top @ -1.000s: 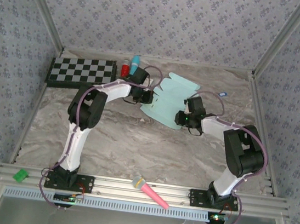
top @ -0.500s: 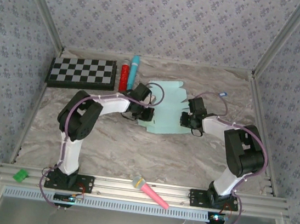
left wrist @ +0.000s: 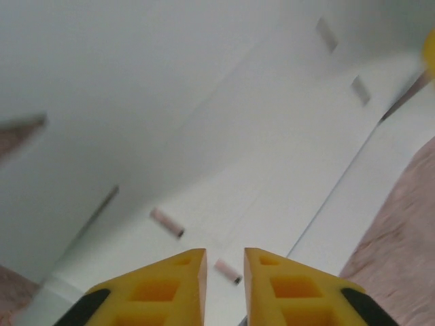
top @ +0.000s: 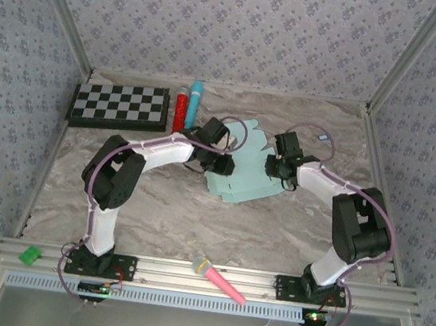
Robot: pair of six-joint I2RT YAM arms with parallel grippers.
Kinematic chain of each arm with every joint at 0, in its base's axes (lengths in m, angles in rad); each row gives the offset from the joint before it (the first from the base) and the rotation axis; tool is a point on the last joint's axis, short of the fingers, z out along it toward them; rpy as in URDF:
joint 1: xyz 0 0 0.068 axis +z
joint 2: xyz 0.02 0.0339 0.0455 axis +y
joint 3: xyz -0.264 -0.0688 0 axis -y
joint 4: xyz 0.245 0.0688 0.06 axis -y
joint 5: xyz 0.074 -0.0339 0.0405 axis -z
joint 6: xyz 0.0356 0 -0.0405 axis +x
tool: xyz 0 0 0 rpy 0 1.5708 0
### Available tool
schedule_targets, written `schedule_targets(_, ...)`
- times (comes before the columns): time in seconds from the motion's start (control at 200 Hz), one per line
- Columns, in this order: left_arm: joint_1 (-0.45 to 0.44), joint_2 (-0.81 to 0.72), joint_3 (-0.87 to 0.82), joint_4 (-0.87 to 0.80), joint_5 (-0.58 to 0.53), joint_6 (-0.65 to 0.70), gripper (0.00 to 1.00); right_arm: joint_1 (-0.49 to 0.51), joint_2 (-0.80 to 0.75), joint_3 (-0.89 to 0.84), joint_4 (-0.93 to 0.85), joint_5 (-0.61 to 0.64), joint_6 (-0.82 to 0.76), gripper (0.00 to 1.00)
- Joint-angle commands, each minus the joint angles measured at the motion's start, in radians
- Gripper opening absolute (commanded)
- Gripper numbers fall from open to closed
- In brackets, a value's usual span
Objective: Fold the paper box
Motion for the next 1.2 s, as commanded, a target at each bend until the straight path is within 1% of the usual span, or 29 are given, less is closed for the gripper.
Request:
schedule_targets(0.0, 0.037, -0.009, 0.113, -0.052, -0.008, 0.035, 0.24, 0.016, -0.054, -0.014, -0.038, -0.018, 0.000, 0.27)
schedule_targets(0.105, 0.069, 0.065, 0.220, -0.077, -0.017, 0.066, 0.24, 0.044, -0.083, -0.060, -0.007, -0.061, 0.030, 0.27)
schedule_targets(0.185, 0.094, 0.142, 0.314, -0.101, -0.022, 0.088, 0.22, 0.065, -0.092, -0.089, 0.017, -0.099, 0.049, 0.25)
schedule_targets(0.315, 0.124, 0.278, 0.496, -0.148, -0.043, 0.120, 0.12, 0.102, -0.092, -0.135, 0.082, -0.126, 0.106, 0.20)
schedule_targets(0.475, 0.141, 0.457, 0.737, -0.224, -0.048, 0.146, 0.00, 0.132, -0.064, -0.179, 0.160, -0.128, 0.170, 0.16)
schedule_targets(0.59, 0.147, 0.549, 0.858, -0.269, -0.043, 0.143, 0.00, 0.138, -0.024, -0.195, 0.202, -0.147, 0.177, 0.12)
schedule_targets(0.665, 0.150, 0.597, 0.909, -0.296, -0.035, 0.143, 0.00, 0.138, 0.008, -0.191, 0.212, -0.153, 0.179, 0.08)
schedule_targets(0.71, 0.150, 0.619, 0.929, -0.310, -0.036, 0.143, 0.00, 0.137, 0.028, -0.185, 0.212, -0.155, 0.178, 0.07)
schedule_targets(0.805, 0.151, 0.638, 0.930, -0.358, -0.035, 0.144, 0.00, 0.137, 0.063, -0.173, 0.211, -0.148, 0.179, 0.07)
schedule_targets(0.905, 0.150, 0.623, 0.878, -0.376, -0.034, 0.139, 0.00, 0.134, 0.089, -0.158, 0.198, -0.139, 0.179, 0.07)
schedule_targets(1.049, 0.147, 0.547, 0.722, -0.361, -0.001, 0.130, 0.00, 0.124, 0.123, -0.122, 0.149, -0.119, 0.165, 0.06)
schedule_targets(1.134, 0.140, 0.468, 0.586, -0.322, 0.011, 0.118, 0.00, 0.120, 0.122, -0.110, 0.120, -0.088, 0.156, 0.06)
schedule_targets(1.194, 0.137, 0.410, 0.482, -0.261, 0.012, 0.106, 0.00, 0.118, 0.116, -0.103, 0.102, -0.064, 0.150, 0.07)
